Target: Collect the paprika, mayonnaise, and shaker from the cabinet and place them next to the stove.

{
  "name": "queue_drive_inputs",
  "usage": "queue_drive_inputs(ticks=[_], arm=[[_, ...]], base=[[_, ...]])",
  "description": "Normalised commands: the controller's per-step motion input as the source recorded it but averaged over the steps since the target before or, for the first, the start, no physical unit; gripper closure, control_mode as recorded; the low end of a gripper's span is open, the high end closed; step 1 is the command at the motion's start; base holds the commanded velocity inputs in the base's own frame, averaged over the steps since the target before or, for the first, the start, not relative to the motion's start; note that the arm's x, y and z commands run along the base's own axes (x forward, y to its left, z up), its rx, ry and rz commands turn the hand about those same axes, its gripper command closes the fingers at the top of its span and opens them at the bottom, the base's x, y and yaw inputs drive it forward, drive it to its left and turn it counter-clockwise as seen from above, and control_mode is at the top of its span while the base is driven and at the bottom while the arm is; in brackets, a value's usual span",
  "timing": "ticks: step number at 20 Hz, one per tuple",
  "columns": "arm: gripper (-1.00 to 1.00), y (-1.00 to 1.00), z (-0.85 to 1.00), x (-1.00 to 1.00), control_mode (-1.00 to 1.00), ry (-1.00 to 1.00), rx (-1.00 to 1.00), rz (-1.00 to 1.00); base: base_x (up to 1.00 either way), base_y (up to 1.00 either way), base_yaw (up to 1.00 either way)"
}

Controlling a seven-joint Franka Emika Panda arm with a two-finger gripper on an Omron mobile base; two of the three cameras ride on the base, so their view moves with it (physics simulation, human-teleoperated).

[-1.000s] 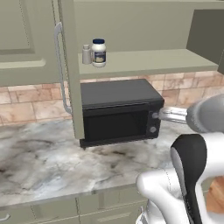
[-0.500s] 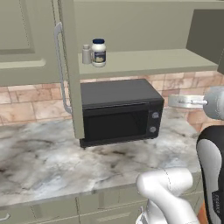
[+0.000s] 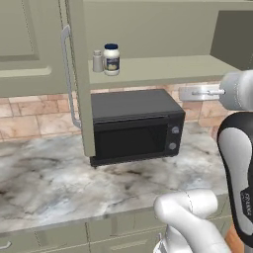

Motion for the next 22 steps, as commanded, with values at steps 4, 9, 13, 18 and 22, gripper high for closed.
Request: queue_drive_inputs(ticks=[4,9,13,18,22], arm=[[-1.00,0.09,0.17,0.17,-1.00,0.00,0.00,0.09],[-1.00,0.03,-0.02,0.17,-1.00,0.01,0.00,0.05],[-1.00,0.16,-0.02,0.43,-1.00,0.05,0.00,0.00],[-1.00,0.01,0.19,0.46,-1.00,0.01,0.00,0.02],[-1.00,0.00,0.32,0.41,-1.00,0.00,0.00,0.05]], base=[[0.00,0.00,0.00],[0.00,0.00,0.00],[0.00,0.00,0.00],[0.00,0.00,0.00],[0.00,0.00,0.00]])
